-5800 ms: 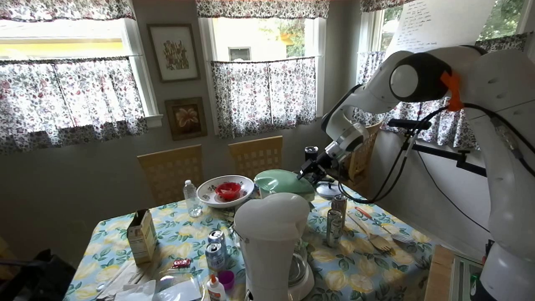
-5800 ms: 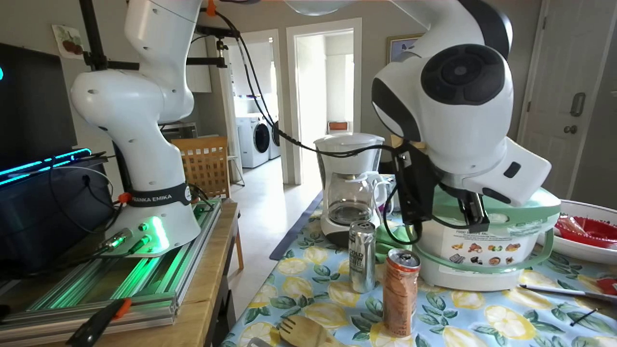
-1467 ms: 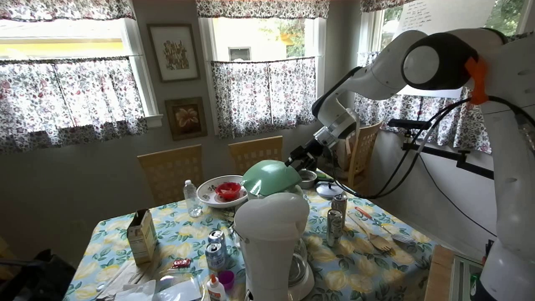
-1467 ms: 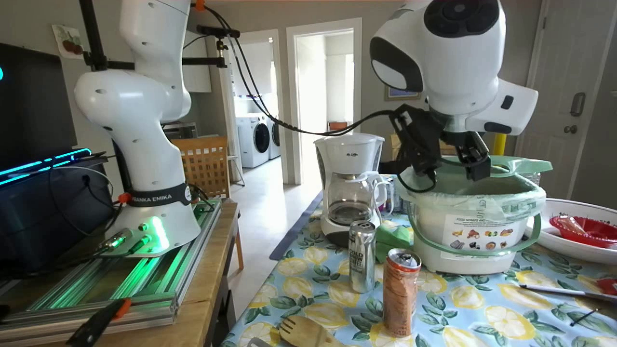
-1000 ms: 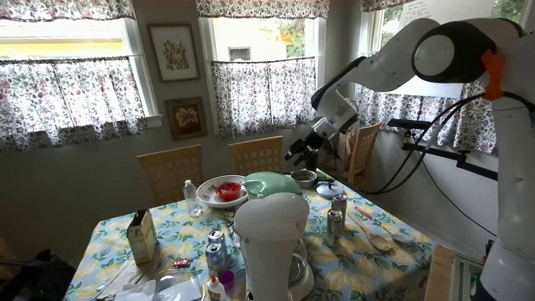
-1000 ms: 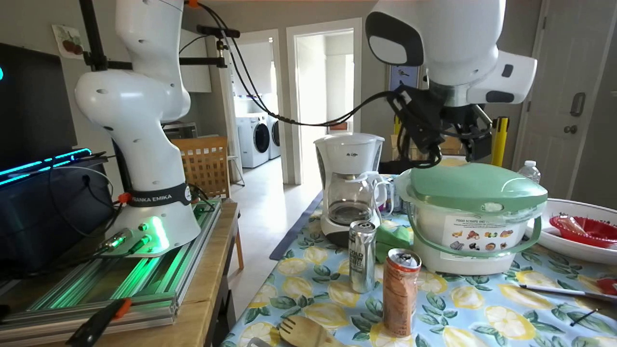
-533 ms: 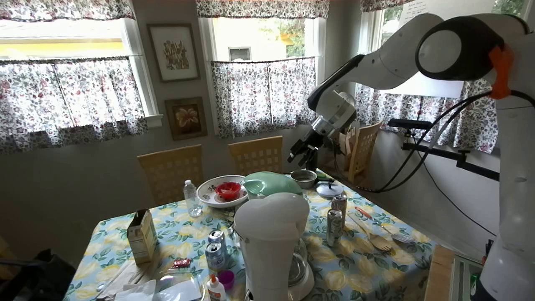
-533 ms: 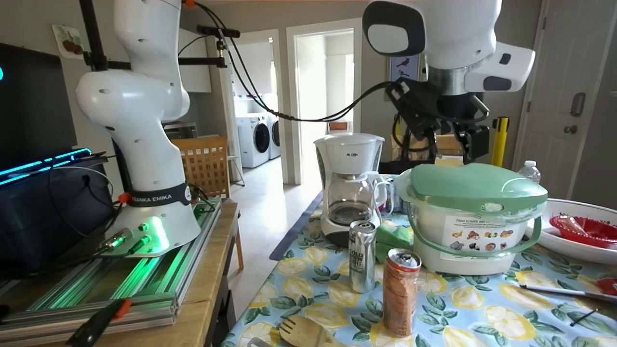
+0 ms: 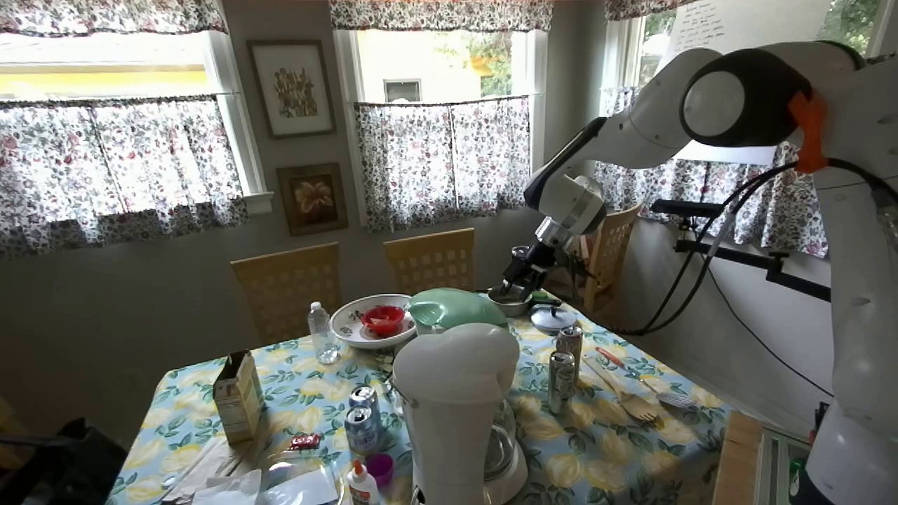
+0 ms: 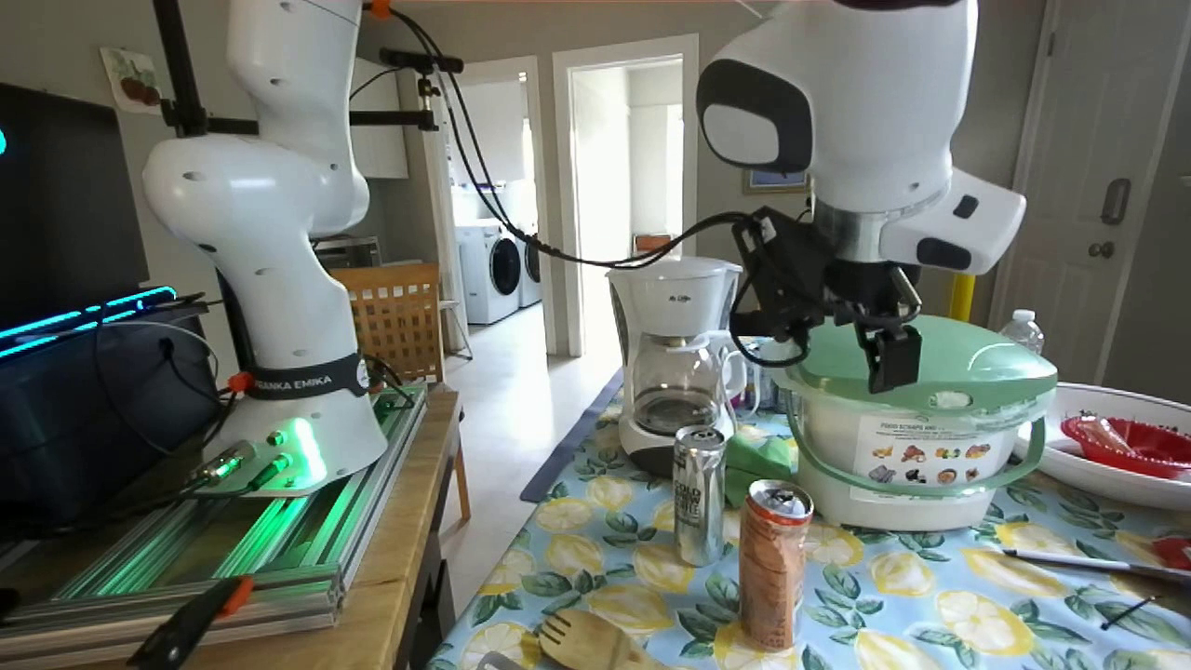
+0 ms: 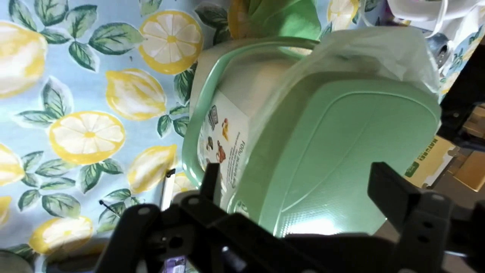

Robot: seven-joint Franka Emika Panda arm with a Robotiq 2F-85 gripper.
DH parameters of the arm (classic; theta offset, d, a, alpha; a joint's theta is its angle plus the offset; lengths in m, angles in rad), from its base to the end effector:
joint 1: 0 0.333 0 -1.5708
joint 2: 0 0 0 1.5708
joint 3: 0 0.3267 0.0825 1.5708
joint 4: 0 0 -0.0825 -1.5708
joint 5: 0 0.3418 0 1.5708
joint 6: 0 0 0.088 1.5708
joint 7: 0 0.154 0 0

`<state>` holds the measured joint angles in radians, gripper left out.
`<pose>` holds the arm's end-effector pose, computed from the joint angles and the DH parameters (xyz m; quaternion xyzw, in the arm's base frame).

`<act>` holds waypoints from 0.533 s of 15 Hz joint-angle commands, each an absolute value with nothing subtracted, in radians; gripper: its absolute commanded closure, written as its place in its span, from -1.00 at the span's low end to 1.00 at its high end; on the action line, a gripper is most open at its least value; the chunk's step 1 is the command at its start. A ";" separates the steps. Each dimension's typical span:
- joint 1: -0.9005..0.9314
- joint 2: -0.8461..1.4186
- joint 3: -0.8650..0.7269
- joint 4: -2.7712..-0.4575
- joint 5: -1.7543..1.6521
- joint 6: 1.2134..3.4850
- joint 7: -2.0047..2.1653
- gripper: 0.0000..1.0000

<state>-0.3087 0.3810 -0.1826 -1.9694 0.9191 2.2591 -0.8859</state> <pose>0.5457 -0.2304 0.2804 -0.9475 0.1078 -0.1670 0.2505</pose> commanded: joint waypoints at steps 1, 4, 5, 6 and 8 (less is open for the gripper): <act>-0.363 0.445 -0.153 -1.927 0.955 2.206 -0.954 -1.00; -0.386 0.477 -0.132 -1.903 1.003 2.191 -1.019 -1.00; -0.391 0.486 -0.126 -1.895 1.020 2.190 -1.039 -1.00; -0.394 0.494 -0.120 -1.885 1.047 2.193 -1.063 -1.00; -0.397 0.511 -0.112 -1.865 1.096 2.195 -1.105 -1.00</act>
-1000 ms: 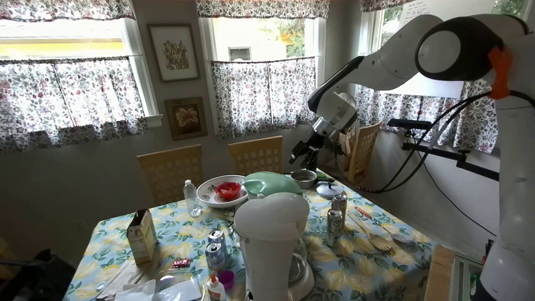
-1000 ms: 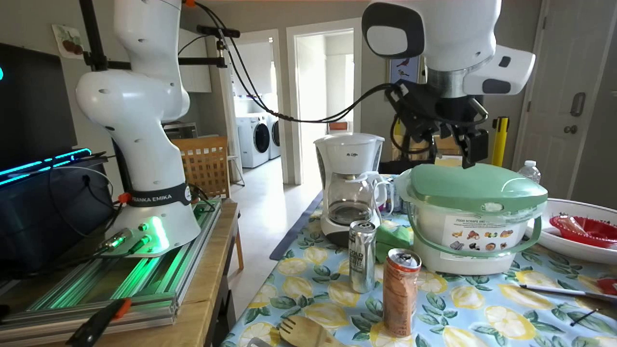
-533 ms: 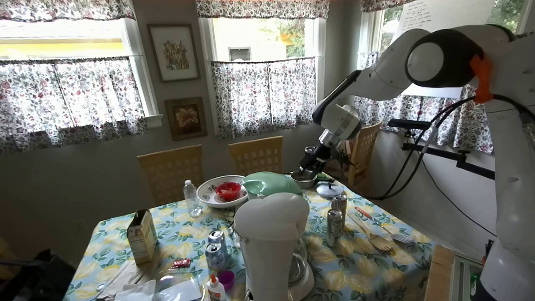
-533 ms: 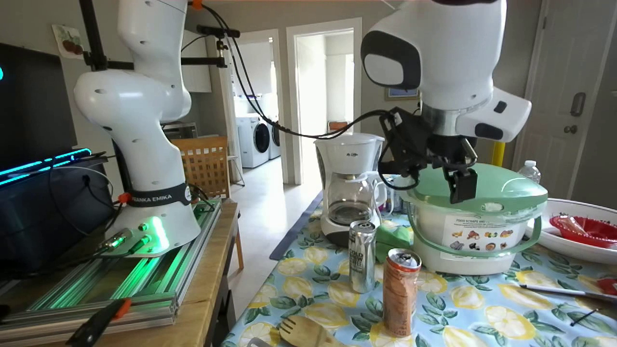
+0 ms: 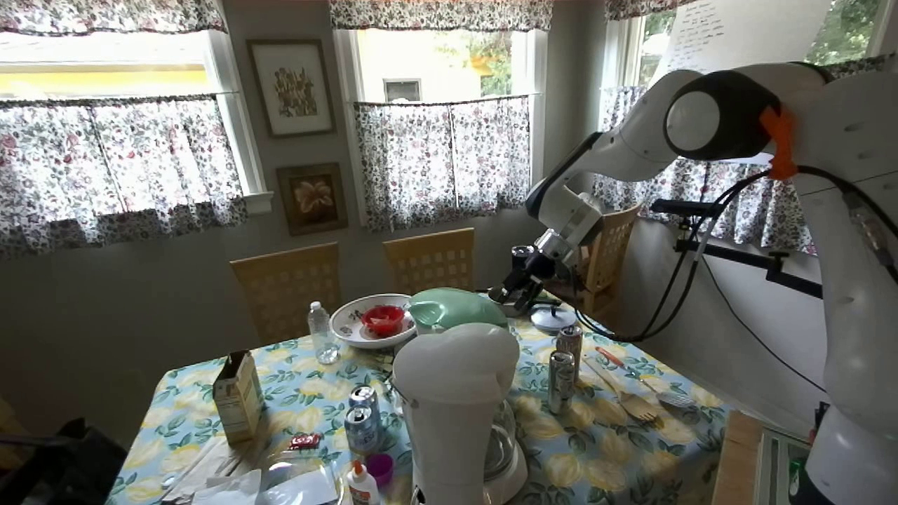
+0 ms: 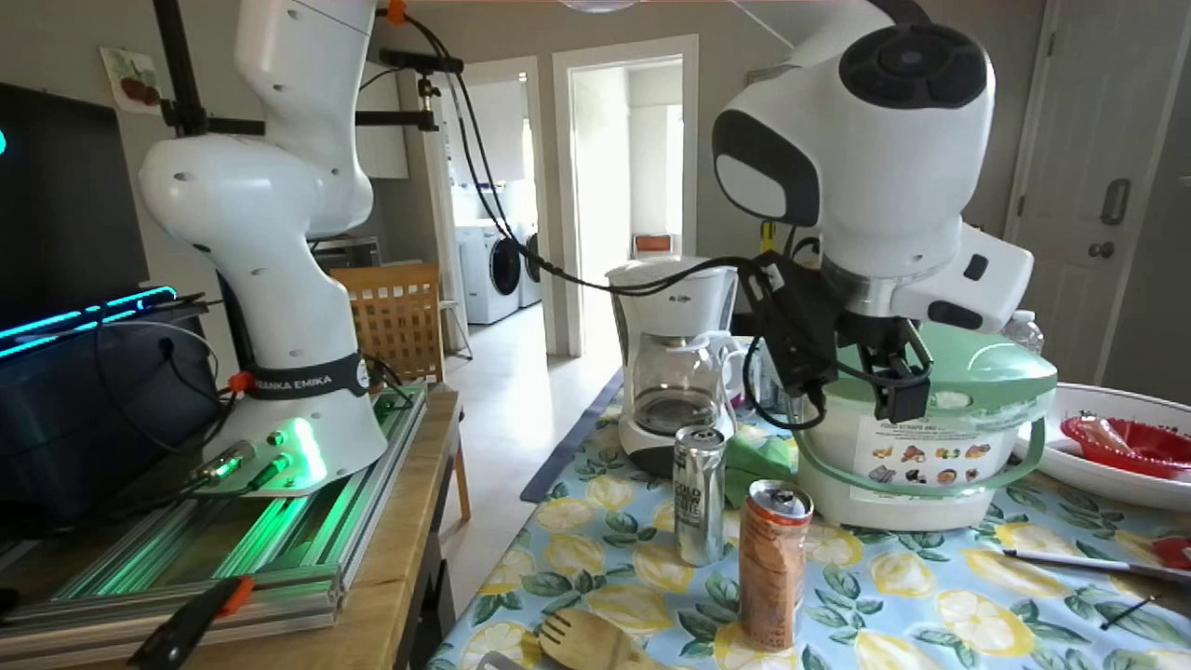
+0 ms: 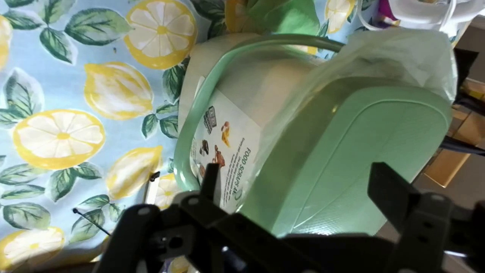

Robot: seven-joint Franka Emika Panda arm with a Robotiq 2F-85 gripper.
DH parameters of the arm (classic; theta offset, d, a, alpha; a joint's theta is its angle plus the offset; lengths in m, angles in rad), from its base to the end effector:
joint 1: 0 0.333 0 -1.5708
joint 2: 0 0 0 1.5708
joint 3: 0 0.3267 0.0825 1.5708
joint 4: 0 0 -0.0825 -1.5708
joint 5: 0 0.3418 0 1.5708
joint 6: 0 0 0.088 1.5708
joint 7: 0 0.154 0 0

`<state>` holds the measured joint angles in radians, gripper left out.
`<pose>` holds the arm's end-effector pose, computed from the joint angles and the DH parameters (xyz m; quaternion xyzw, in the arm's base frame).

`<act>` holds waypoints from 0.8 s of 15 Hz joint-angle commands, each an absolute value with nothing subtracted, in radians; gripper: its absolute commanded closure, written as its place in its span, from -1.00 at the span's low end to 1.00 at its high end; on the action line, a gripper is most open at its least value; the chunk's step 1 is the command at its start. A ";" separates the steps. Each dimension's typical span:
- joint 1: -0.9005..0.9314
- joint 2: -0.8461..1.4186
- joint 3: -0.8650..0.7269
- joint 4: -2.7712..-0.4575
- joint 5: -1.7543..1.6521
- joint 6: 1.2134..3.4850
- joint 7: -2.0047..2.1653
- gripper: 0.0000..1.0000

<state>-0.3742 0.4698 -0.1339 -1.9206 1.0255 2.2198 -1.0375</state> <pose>0.5544 -0.2366 0.2483 -0.9354 0.0819 -0.1892 0.2874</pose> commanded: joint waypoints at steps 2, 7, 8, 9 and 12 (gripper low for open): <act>-0.395 0.523 -0.109 -1.845 1.137 2.192 -1.141 -1.00; -0.367 0.514 -0.131 -1.854 1.131 2.203 -1.123 -1.00; -0.367 0.518 -0.131 -1.849 1.131 2.203 -1.123 -1.00; -0.367 0.520 -0.131 -1.848 1.131 2.202 -1.123 -1.00; -0.380 0.525 -0.123 -1.857 1.161 2.172 -1.101 -1.00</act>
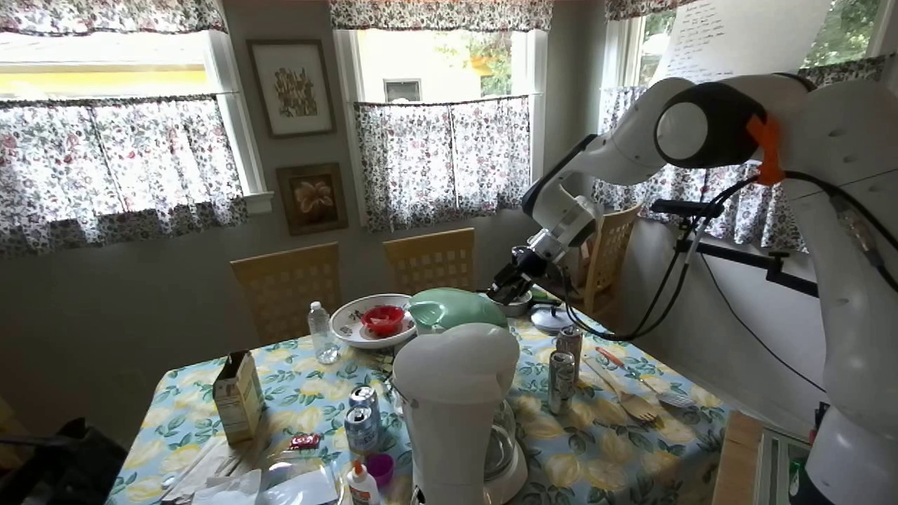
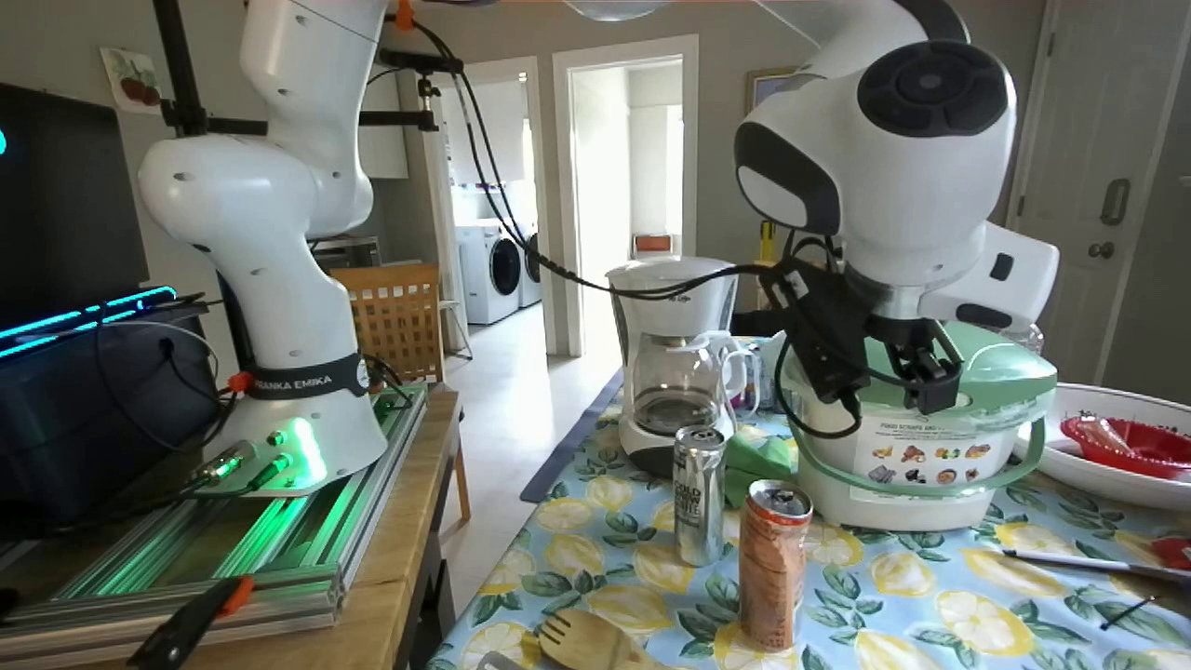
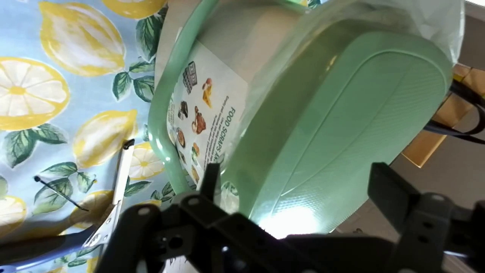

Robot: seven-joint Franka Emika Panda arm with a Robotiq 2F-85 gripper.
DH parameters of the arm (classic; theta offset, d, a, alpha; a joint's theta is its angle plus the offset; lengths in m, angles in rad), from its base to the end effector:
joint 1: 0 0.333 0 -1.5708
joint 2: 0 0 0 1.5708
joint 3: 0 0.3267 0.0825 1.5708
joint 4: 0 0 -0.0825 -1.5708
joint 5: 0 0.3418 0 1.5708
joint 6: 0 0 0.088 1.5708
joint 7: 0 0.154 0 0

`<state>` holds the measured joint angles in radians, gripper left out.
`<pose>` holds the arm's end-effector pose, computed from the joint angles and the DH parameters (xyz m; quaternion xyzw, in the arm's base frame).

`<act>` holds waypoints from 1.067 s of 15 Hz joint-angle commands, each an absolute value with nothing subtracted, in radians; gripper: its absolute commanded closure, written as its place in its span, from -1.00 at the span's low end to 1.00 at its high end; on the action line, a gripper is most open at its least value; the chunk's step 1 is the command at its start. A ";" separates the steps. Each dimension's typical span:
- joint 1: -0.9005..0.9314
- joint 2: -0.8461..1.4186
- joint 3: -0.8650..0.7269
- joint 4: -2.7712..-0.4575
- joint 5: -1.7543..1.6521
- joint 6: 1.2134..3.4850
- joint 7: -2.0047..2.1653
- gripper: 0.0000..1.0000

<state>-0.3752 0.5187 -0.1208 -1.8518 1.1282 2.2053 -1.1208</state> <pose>0.5795 -0.2342 0.2487 -0.9216 0.0658 -0.2311 0.3049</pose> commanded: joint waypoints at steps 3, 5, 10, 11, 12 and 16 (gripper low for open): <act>-0.382 0.552 -0.123 -1.835 1.170 2.136 -1.065 -1.00; -0.375 0.558 -0.125 -1.832 1.167 2.138 -1.046 -1.00; -0.387 0.574 -0.114 -1.817 1.247 2.138 -1.052 -1.00; -0.388 0.576 -0.114 -1.815 1.271 2.133 -1.058 -1.00; -0.388 0.578 -0.114 -1.812 1.294 2.125 -1.059 -1.00; -0.375 0.593 -0.129 -1.805 1.323 2.102 -1.037 -1.00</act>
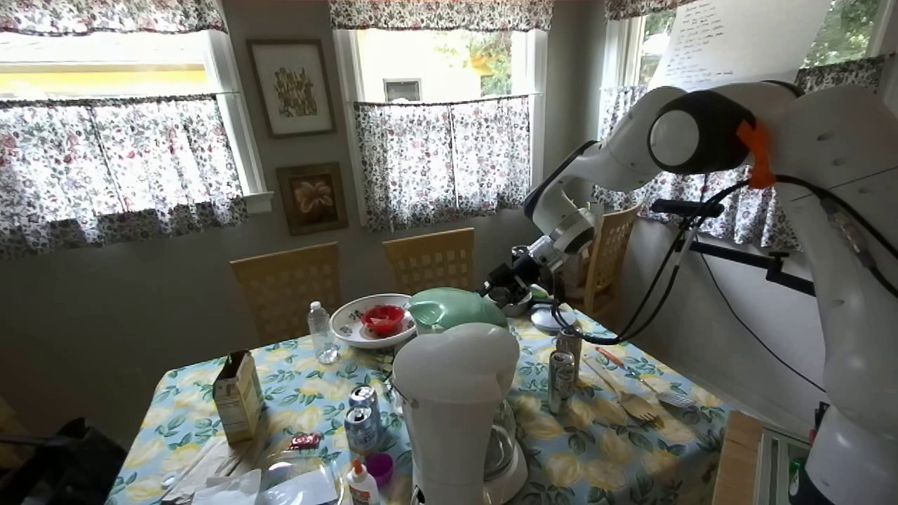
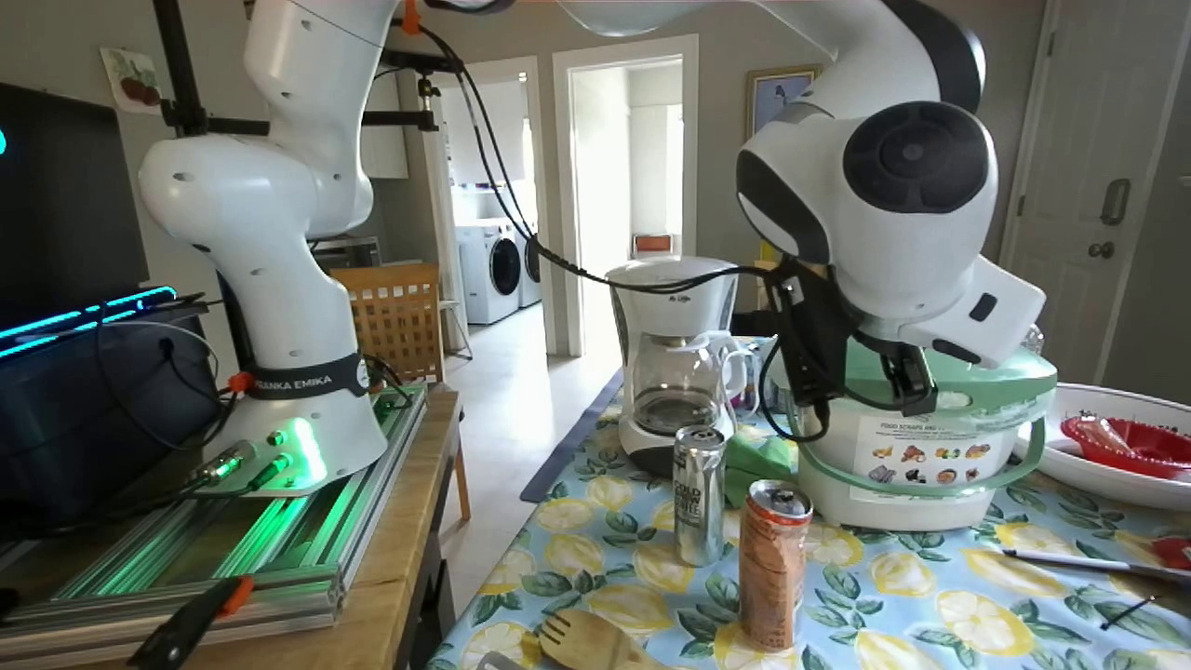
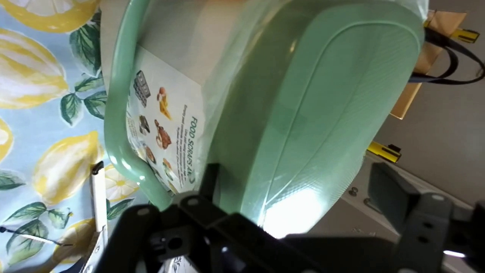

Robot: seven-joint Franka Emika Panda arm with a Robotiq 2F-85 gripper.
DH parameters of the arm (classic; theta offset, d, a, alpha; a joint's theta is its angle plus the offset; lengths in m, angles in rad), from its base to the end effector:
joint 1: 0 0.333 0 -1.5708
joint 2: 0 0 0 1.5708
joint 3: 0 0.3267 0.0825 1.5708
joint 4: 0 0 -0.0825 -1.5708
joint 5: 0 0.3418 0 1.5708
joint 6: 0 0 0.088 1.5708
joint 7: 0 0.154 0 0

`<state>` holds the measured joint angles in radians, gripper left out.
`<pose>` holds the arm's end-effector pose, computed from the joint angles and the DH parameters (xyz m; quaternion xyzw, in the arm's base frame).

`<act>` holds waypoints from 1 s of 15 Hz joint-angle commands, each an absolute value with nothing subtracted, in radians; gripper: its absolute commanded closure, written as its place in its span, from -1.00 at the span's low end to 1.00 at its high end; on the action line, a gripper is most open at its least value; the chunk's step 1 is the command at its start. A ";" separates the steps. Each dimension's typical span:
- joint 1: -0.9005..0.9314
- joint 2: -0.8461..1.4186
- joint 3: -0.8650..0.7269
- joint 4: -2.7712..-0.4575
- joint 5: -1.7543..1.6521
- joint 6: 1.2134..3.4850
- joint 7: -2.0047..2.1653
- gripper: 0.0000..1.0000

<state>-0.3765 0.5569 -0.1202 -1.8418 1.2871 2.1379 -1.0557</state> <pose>0.5878 -0.2223 0.2367 -0.8845 0.1419 -0.2369 0.3761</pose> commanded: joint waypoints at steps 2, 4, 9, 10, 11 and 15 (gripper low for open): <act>-0.368 0.598 -0.137 -1.802 1.314 2.110 -1.029 -1.00; -0.367 0.600 -0.140 -1.803 1.310 2.112 -1.025 -1.00; -0.381 0.611 -0.128 -1.790 1.356 2.094 -1.043 -1.00; -0.381 0.614 -0.129 -1.786 1.368 2.091 -1.045 -1.00; -0.380 0.621 -0.130 -1.781 1.374 2.085 -1.042 -1.00; -0.376 0.639 -0.139 -1.768 1.368 2.074 -1.029 -1.00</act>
